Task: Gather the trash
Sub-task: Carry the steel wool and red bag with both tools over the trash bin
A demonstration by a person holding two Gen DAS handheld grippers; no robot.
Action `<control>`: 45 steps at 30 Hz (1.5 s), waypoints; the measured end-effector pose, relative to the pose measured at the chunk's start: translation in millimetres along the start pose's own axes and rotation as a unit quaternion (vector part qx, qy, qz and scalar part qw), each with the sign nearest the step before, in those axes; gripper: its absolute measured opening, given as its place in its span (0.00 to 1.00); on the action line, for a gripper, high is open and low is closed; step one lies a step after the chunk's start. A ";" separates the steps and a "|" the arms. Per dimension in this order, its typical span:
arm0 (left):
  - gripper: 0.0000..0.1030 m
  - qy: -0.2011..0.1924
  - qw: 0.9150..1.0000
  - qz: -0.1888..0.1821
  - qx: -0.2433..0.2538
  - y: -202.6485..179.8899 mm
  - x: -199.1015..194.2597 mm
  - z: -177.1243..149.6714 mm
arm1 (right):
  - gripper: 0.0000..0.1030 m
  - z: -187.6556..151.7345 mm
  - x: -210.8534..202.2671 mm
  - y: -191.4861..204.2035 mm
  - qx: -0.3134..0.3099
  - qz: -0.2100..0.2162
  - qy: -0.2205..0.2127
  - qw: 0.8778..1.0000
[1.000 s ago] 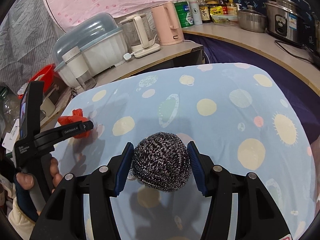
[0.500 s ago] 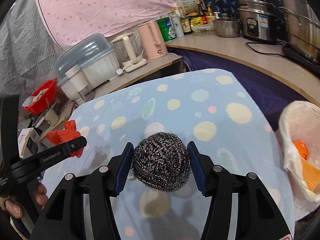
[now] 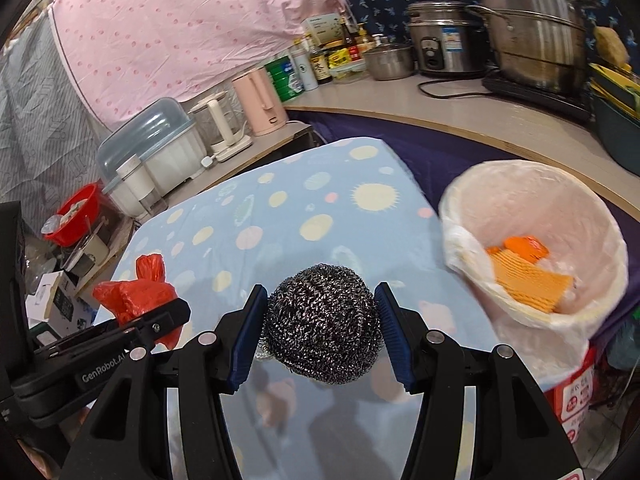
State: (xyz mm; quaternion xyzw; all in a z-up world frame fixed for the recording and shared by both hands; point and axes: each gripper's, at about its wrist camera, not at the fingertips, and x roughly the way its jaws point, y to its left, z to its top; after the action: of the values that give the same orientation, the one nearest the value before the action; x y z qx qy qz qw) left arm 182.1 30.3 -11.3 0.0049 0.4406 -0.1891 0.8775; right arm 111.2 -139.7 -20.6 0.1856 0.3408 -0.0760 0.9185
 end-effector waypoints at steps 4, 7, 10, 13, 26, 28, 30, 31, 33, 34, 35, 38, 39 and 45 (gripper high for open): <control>0.41 0.006 1.000 -0.010 0.017 -28.1 -2.9 -11.6 | 0.52 -8.0 -17.6 -24.0 0.014 -0.012 -0.005 1.000; 0.41 0.010 0.999 -0.018 0.031 -49.9 -3.9 -19.0 | 0.52 -12.1 -28.6 -41.0 0.023 -0.020 -0.007 0.999; 0.41 0.014 0.999 -0.024 0.043 -68.5 -3.0 -25.1 | 0.52 -15.2 -37.9 -55.9 0.032 -0.027 -0.011 0.999; 0.41 0.020 0.998 -0.031 0.053 -83.7 -0.9 -30.1 | 0.52 -17.1 -44.8 -70.4 0.041 -0.034 -0.013 0.998; 0.41 0.037 0.995 -0.043 0.084 -132.0 14.1 -37.4 | 0.52 -18.4 -56.0 -114.5 0.068 -0.051 -0.019 0.996; 0.41 0.039 0.995 -0.041 0.088 -136.3 16.9 -37.7 | 0.52 -18.1 -55.5 -118.1 0.072 -0.052 -0.019 0.996; 0.41 0.042 0.994 -0.042 0.089 -140.3 19.3 -37.8 | 0.52 -18.2 -55.3 -122.4 0.074 -0.053 -0.019 0.996; 0.41 0.042 0.994 -0.041 0.090 -142.2 20.2 -37.8 | 0.52 -18.5 -55.5 -124.0 0.076 -0.053 -0.019 0.996; 0.41 0.043 0.994 -0.040 0.091 -145.7 22.4 -37.5 | 0.52 -18.9 -55.8 -127.5 0.077 -0.054 -0.019 0.995; 0.41 0.045 0.994 -0.041 0.091 -147.2 23.7 -37.1 | 0.52 -18.9 -55.9 -129.1 0.078 -0.054 -0.019 0.995; 0.41 0.046 0.994 -0.040 0.092 -148.6 24.8 -37.2 | 0.52 -18.8 -55.8 -130.7 0.080 -0.054 -0.020 0.995; 0.41 0.048 0.994 -0.040 0.095 -153.7 27.9 -37.9 | 0.52 -19.2 -55.5 -135.2 0.084 -0.055 -0.020 0.995; 0.41 0.049 0.993 -0.041 0.096 -154.8 29.0 -37.7 | 0.52 -19.4 -55.3 -137.3 0.086 -0.056 -0.020 0.995; 0.41 0.048 0.993 -0.044 0.104 -166.4 34.3 -31.9 | 0.52 -13.8 -56.4 -148.9 0.092 -0.063 -0.027 0.993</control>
State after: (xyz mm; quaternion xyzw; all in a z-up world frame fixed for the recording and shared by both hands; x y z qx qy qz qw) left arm 120.0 -129.8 -31.1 0.0855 0.4598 -0.2715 0.8411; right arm 20.6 -270.5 -36.4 0.2457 0.3182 -0.1701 0.8997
